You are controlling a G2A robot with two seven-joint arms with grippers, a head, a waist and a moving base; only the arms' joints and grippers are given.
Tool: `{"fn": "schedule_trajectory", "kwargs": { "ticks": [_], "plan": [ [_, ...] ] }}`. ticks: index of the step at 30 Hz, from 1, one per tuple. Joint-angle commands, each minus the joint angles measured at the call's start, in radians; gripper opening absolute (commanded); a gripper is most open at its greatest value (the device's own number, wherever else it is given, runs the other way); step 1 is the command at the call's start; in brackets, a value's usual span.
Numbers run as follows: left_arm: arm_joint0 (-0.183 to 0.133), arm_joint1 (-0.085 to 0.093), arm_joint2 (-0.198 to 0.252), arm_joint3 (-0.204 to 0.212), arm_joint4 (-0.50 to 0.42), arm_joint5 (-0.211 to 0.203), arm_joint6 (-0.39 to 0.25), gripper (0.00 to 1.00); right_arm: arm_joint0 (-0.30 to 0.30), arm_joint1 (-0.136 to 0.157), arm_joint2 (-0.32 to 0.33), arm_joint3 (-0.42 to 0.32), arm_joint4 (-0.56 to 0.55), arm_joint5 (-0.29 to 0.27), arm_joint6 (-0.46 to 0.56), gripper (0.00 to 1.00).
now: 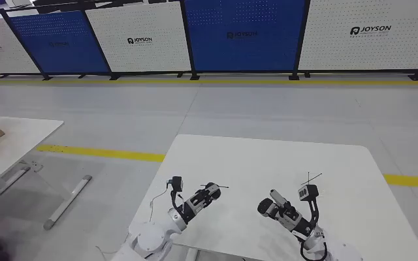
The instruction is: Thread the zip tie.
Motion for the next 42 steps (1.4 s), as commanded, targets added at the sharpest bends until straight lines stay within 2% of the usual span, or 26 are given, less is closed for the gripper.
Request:
{"fn": "schedule_trajectory", "kwargs": {
  "ticks": [1,3,7,13,18,22,26,29,38,42],
  "plan": [
    [0.0,0.0,0.001,-0.006,-0.003,-0.003,-0.002,0.0,0.0,0.0,0.0,0.0,0.0,0.0,0.0,1.0],
    [0.003,0.001,-0.001,-0.02,-0.001,-0.009,-0.002,0.0,0.0,0.0,0.0,0.0,0.0,0.0,0.0,1.0],
    [0.023,0.004,-0.017,-0.078,0.004,-0.033,-0.003,0.0,0.0,0.0,0.0,0.0,0.0,0.0,0.0,1.0],
    [0.082,0.011,-0.062,-0.207,-0.028,-0.082,-0.021,0.0,0.0,0.0,0.0,0.0,0.0,0.0,0.0,1.0],
    [0.128,0.011,-0.092,-0.33,-0.091,-0.086,-0.04,0.0,0.0,0.0,0.0,0.0,0.0,0.0,0.0,1.0],
    [0.154,0.01,-0.104,-0.374,-0.083,-0.086,-0.07,0.0,0.0,0.0,0.0,0.0,0.0,0.0,0.0,1.0],
    [0.163,0.008,-0.096,-0.371,-0.041,-0.086,-0.084,0.0,0.0,0.0,0.0,0.0,0.0,0.0,0.0,1.0],
    [0.161,0.006,-0.078,-0.347,-0.017,-0.086,-0.085,0.0,0.0,0.0,0.0,0.0,0.0,0.0,0.0,1.0],
    [0.122,-0.001,-0.024,-0.255,-0.036,-0.086,-0.086,0.0,0.0,0.0,0.0,0.0,0.0,0.0,0.0,1.0],
    [0.101,-0.005,-0.001,-0.212,-0.001,-0.086,-0.046,0.0,0.0,0.0,0.0,0.0,0.0,0.0,0.0,1.0]
  ]
}}
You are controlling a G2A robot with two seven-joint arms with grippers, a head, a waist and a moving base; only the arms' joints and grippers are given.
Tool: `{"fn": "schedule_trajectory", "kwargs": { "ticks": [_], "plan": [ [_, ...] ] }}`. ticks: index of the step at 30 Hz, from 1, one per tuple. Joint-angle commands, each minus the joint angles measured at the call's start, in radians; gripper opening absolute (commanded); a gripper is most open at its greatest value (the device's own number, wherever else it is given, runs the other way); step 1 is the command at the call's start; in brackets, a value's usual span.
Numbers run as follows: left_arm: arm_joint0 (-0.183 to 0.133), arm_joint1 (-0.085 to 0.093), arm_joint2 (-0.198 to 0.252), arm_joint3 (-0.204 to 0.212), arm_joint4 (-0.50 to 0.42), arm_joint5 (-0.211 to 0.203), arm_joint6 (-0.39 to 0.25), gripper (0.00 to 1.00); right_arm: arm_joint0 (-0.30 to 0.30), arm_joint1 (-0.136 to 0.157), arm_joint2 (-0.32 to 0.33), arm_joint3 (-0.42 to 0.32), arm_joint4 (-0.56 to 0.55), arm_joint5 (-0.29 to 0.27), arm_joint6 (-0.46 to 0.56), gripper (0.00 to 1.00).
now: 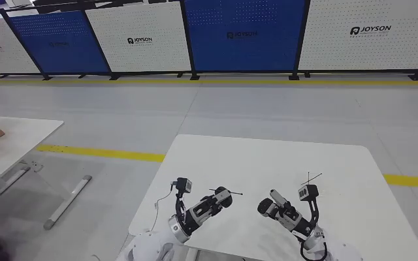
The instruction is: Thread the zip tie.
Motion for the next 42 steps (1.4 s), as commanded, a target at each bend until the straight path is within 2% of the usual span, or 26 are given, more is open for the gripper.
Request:
{"fn": "schedule_trajectory", "kwargs": {
  "ticks": [1,3,15,22,28,40,42],
  "plan": [
    [-0.008,-0.004,0.018,0.021,0.02,0.0,0.044,0.0,0.0,0.0,0.0,0.0,0.0,0.0,0.0,1.0],
    [-0.015,-0.006,0.03,0.03,0.02,0.002,0.059,0.0,0.0,0.0,0.0,0.0,0.0,0.0,0.0,1.0],
    [-0.015,-0.006,0.03,0.03,0.02,0.002,0.059,0.0,0.0,0.0,0.0,0.0,0.0,0.0,0.0,1.0],
    [-0.034,-0.007,0.055,0.047,0.053,0.016,0.061,0.0,0.0,0.0,0.0,0.0,0.0,0.0,0.0,1.0],
    [-0.043,-0.003,0.068,0.068,0.107,0.05,0.033,0.0,0.0,0.0,0.0,0.0,0.0,0.0,0.0,1.0],
    [-0.043,-0.004,0.07,0.071,0.1,0.058,0.049,0.0,0.0,0.0,0.0,0.0,0.0,0.0,0.0,1.0],
    [-0.055,-0.004,0.084,0.075,0.134,0.073,0.05,0.0,0.0,0.0,0.0,0.0,0.0,0.0,0.0,1.0]
  ]
}}
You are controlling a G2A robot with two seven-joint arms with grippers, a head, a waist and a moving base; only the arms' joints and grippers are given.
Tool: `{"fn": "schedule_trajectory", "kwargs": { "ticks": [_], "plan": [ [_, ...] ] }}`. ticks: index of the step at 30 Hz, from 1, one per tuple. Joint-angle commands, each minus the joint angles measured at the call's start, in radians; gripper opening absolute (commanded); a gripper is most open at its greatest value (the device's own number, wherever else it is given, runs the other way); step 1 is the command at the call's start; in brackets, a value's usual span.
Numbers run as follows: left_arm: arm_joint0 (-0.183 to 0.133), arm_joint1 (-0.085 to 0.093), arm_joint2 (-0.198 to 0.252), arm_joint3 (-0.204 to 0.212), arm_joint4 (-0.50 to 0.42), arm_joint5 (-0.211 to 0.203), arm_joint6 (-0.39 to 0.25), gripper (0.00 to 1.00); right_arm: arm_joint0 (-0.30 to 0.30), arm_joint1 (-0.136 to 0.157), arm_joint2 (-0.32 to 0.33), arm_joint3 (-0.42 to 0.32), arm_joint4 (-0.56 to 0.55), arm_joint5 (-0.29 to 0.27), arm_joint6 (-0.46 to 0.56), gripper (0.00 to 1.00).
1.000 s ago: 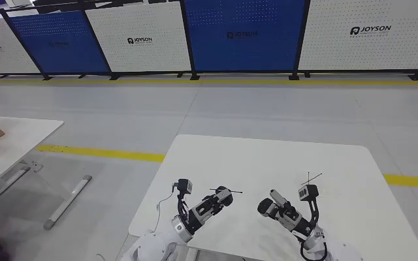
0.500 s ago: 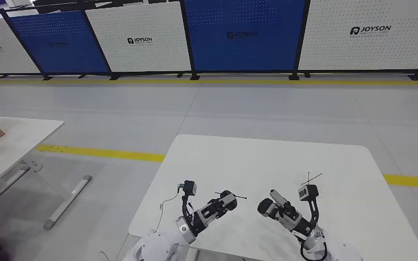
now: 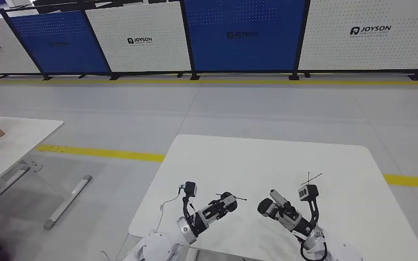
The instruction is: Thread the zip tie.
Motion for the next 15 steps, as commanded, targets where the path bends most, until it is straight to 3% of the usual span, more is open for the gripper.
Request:
{"fn": "schedule_trajectory", "kwargs": {
  "ticks": [1,6,15],
  "plan": [
    [-0.016,-0.002,0.019,0.005,0.057,0.012,0.018,0.0,0.0,0.0,0.0,0.0,0.0,0.0,0.0,1.0],
    [-0.05,-0.011,0.086,0.03,0.126,0.03,0.067,0.0,0.0,0.0,0.0,0.0,0.0,0.0,0.0,1.0],
    [-0.053,-0.012,0.091,0.034,0.124,0.029,0.072,0.0,0.001,0.0,0.002,-0.003,-0.011,0.003,-0.008,1.0]
  ]
}}
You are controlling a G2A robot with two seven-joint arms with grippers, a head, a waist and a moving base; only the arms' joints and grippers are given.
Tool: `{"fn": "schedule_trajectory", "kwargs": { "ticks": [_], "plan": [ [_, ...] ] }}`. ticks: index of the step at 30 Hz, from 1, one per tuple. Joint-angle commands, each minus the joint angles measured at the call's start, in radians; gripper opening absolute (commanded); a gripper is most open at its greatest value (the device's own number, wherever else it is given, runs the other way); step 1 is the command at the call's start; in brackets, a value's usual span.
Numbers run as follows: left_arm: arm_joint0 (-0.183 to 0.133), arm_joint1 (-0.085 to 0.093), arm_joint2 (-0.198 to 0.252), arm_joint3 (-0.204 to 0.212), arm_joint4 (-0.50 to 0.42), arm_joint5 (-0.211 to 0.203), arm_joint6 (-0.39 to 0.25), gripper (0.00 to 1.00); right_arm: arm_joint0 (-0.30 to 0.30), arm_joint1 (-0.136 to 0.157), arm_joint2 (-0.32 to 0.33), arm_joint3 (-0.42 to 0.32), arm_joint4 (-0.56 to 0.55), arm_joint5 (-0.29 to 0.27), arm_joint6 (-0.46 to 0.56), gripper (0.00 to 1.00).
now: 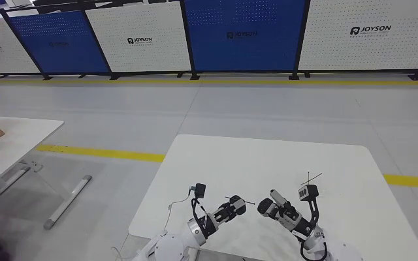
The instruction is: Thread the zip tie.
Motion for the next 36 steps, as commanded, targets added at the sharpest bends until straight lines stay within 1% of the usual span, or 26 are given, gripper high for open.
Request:
{"fn": "schedule_trajectory", "kwargs": {
  "ticks": [1,3,4,5,7,8,10,11,13,14,24,25,26,27,28,29,30,32,33,34,36],
  "plan": [
    [0.0,0.0,0.0,0.0,0.0,0.0,0.0,0.0,0.004,0.003,0.009,-0.017,-0.051,0.013,-0.021,1.0],
    [0.0,0.0,0.0,0.0,0.0,0.0,0.0,0.0,0.002,0.009,0.034,-0.049,-0.112,0.046,-0.039,1.0],
    [0.0,0.0,0.0,0.0,0.0,0.0,0.0,0.0,0.002,0.016,0.054,-0.076,-0.163,0.083,-0.03,1.0],
    [0.0,0.0,0.0,0.0,0.0,0.0,0.0,0.0,0.006,0.021,0.076,-0.094,-0.184,0.116,-0.028,1.0],
    [0.0,0.0,0.0,0.0,0.0,0.0,0.0,0.0,0.011,0.028,0.115,-0.13,-0.223,0.187,-0.046,1.0],
    [0.0,0.0,0.0,0.0,0.0,0.0,0.0,0.0,0.017,0.032,0.13,-0.16,-0.251,0.238,-0.034,1.0],
    [0.0,0.0,0.0,0.0,0.0,0.0,0.0,0.0,0.024,0.038,0.149,-0.19,-0.283,0.304,-0.018,1.0],
    [0.0,0.0,0.0,0.0,0.0,0.0,0.0,0.0,0.037,0.042,0.154,-0.202,-0.307,0.359,0.018,1.0],
    [0.0,0.0,0.0,0.0,0.0,0.0,0.0,0.0,0.07,0.045,0.161,-0.188,-0.301,0.435,0.064,1.0],
    [0.0,0.0,0.0,0.0,0.0,0.0,0.0,0.0,0.077,0.045,0.163,-0.184,-0.296,0.444,0.068,1.0],
    [0.0,0.0,0.0,0.0,0.0,0.0,0.0,0.0,0.077,0.045,0.163,-0.184,-0.296,0.444,0.068,1.0],
    [0.0,0.0,0.0,0.0,0.0,0.0,0.0,0.0,0.078,0.047,0.16,-0.187,-0.312,0.439,0.073,1.0],
    [0.0,0.0,0.0,0.0,0.0,0.0,0.0,0.0,0.083,0.048,0.164,-0.186,-0.323,0.448,0.079,1.0],
    [0.0,0.0,0.0,0.0,0.0,0.0,0.0,0.0,0.092,0.051,0.165,-0.184,-0.333,0.47,0.108,1.0],
    [0.0,0.0,0.0,0.0,0.0,0.0,0.0,0.0,0.118,0.057,0.17,-0.178,-0.352,0.491,0.18,1.0],
    [0.0,0.0,0.0,0.0,0.0,0.0,0.0,0.0,0.135,0.061,0.183,-0.163,-0.366,0.502,0.206,1.0],
    [0.0,0.0,0.0,0.0,0.0,0.0,0.0,0.0,0.148,0.064,0.19,-0.152,-0.371,0.508,0.231,1.0],
    [0.0,0.0,0.0,0.0,0.0,0.0,0.0,0.0,0.184,0.073,0.208,-0.115,-0.382,0.511,0.318,1.0],
    [0.0,0.0,0.0,0.0,0.0,0.0,0.0,0.0,0.198,0.076,0.211,-0.102,-0.389,0.51,0.346,1.0],
    [0.0,0.0,0.0,0.0,0.0,0.0,0.0,0.0,0.216,0.08,0.207,-0.092,-0.421,0.507,0.39,1.0],
    [0.0,0.0,0.0,0.0,0.0,0.0,0.0,0.0,0.269,0.09,0.182,-0.069,-0.518,0.52,0.49,1.0]
  ]
}}
